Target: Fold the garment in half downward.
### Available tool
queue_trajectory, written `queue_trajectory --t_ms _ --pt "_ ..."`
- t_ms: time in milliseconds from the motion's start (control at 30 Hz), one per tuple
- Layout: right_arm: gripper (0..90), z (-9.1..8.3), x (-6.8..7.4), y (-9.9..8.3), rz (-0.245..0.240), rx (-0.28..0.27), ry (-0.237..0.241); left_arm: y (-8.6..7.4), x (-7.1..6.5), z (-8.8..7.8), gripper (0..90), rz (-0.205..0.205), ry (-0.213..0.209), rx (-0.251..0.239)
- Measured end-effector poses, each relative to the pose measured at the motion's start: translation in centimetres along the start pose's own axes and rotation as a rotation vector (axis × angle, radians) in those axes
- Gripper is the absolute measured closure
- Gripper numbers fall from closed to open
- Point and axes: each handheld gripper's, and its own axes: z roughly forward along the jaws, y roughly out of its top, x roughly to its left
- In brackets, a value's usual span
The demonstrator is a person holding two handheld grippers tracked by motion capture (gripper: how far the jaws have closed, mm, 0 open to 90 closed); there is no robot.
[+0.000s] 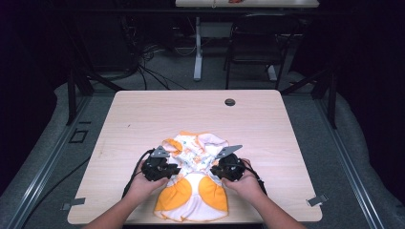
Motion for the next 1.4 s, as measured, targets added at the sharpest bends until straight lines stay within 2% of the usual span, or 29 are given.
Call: queue_trajectory --t_ms 133,300,533,667,900,1000,1200,1300,1400 --pt "77.7 -0.3 -0.9 1.3 -0.006 0.006 0.002 1.6 1.2 -0.1 66.5 -0.005 0.033 -0.011" --pt "72.3 -0.1 -2.5 2.5 0.03 0.005 -0.001 3.0 2.5 0.0 63.3 -0.018 0.033 -0.018" --pt "67.0 0.1 -4.0 4.4 0.011 0.005 -0.047 4.6 3.8 0.3 59.6 -0.021 0.07 -0.027" --pt "65.6 0.4 -4.9 5.3 0.008 0.009 -0.06 5.0 4.3 0.5 57.3 -0.036 0.079 -0.037" --pt "64.3 1.3 -5.8 6.2 0.015 0.022 -0.082 5.5 5.3 1.3 56.9 -0.039 0.118 -0.012" --pt "64.4 1.6 -6.4 6.6 0.024 0.017 -0.097 5.9 5.8 1.6 56.7 -0.042 0.106 -0.026" --pt "64.7 2.2 -7.2 7.3 0.036 -0.001 -0.12 6.6 6.4 2.2 56.5 -0.026 0.114 -0.049" --pt "64.4 2.7 -7.6 7.7 0.036 0.004 -0.131 6.8 6.8 2.5 56.6 -0.031 0.117 -0.045" --pt "64.1 3.2 -8.0 8.0 0.07 -0.01 -0.141 6.9 7.4 2.9 56.7 -0.045 0.123 -0.048"
